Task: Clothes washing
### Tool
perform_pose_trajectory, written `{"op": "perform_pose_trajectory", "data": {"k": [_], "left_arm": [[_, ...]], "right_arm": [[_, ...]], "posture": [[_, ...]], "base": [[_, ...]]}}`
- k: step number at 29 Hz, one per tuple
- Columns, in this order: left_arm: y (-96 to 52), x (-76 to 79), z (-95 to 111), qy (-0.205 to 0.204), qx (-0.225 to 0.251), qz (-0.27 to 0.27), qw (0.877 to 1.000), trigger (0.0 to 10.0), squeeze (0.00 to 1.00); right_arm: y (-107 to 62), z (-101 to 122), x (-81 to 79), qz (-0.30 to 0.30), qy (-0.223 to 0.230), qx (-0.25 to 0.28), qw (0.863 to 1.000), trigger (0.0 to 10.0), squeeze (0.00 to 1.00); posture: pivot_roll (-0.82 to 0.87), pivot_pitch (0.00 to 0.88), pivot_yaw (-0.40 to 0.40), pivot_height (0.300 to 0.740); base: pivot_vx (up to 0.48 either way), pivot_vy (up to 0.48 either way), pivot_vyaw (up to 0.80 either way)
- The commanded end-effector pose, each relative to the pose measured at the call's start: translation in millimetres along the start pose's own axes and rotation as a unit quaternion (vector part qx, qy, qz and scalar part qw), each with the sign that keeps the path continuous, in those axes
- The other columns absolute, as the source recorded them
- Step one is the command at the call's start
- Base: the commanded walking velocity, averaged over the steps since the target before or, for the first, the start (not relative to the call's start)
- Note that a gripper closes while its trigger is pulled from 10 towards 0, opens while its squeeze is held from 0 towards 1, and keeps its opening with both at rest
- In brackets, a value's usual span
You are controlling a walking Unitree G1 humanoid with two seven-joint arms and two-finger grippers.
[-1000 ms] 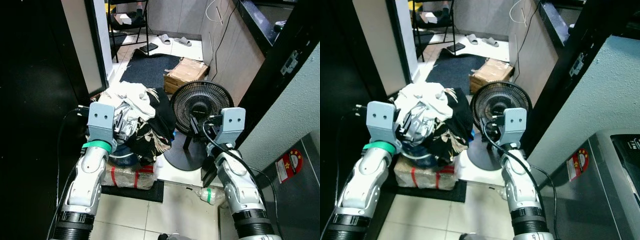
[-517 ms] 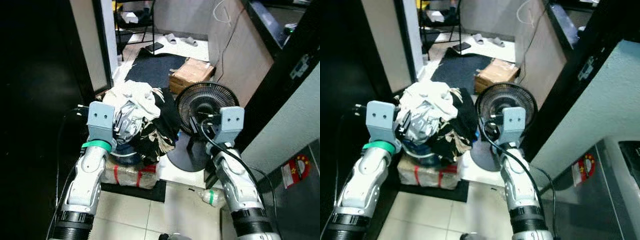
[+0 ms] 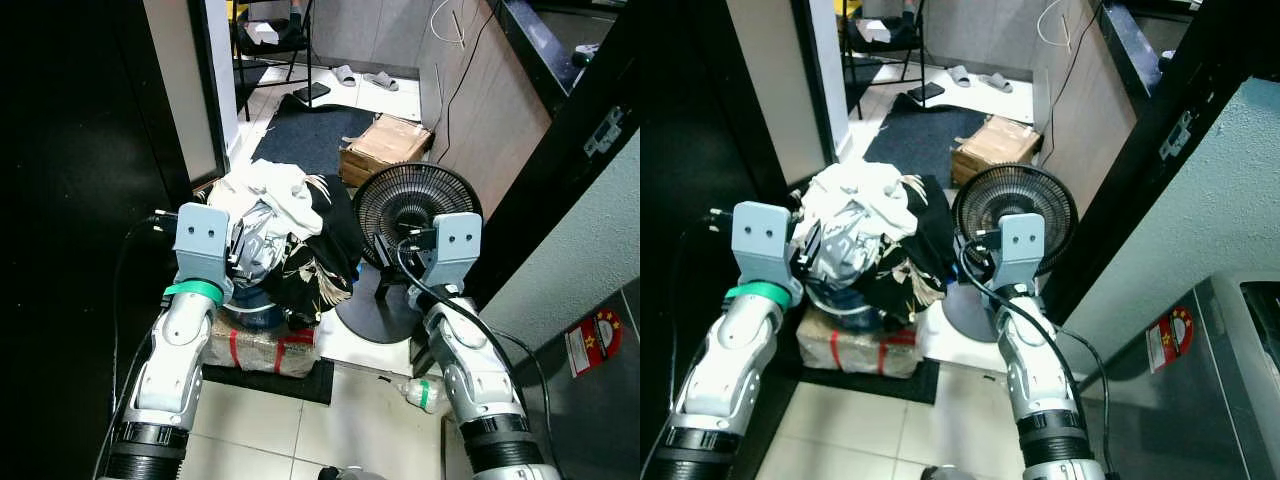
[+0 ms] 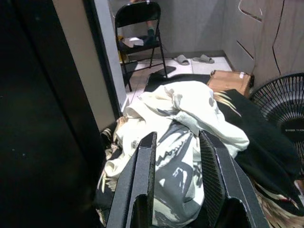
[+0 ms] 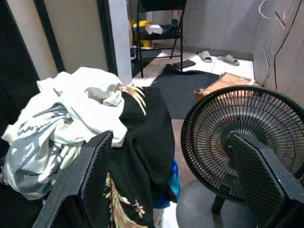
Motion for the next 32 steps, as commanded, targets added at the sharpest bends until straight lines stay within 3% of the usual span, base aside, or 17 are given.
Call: {"op": "perform_pose_trajectory", "data": {"k": [1,7,13,32], "left_arm": [[-1.2,-3.6,-5.8,0.006,-0.008,0.006,1.000,10.0,0.00],[-0.7,-3.3,-5.7,0.004,-0.008,0.006,1.000,10.0,0.00],[-0.4,-4.2,-5.6,0.003,-0.009,0.007,1.000,10.0,0.00],[0.8,-1.8,-5.1,0.001,-0.006,0.002,1.000,10.0,0.00]], "right_arm": [[0.4,-3.8,-0.4,-0.002,-0.004,-0.006,1.000,10.0,0.00],[0.5,-3.5,-0.5,-0.002,0.000,-0.006,1.000,10.0,0.00],[-0.6,-3.8,0.9,-0.006,0.013,-0.005,1.000,10.0,0.00],[-1.0,-4.5,1.3,-0.007,0.010,-0.007,1.000,10.0,0.00]], "posture": [[-0.01,0.000,-0.016,0.740],[-0.01,0.000,-0.015,0.740],[-0.02,0.000,-0.011,0.740],[-0.02,0.000,-0.007,0.740]], "base": [[0.000,0.000,0.80],[0.000,0.000,0.79],[0.000,0.000,0.00],[0.408,0.067,0.00]]}}
Point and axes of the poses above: a point about 5 cm out from each wrist's last joint towards the gripper, its own y axis pointing out of the wrist towards the gripper, its own z axis along the axis of the wrist's last joint, x = y × z, the point moved 3 cm from there along y, pointing out of the wrist towards the gripper, and after that the axes turned 14 degrees about -y, right-handed, at the moved point
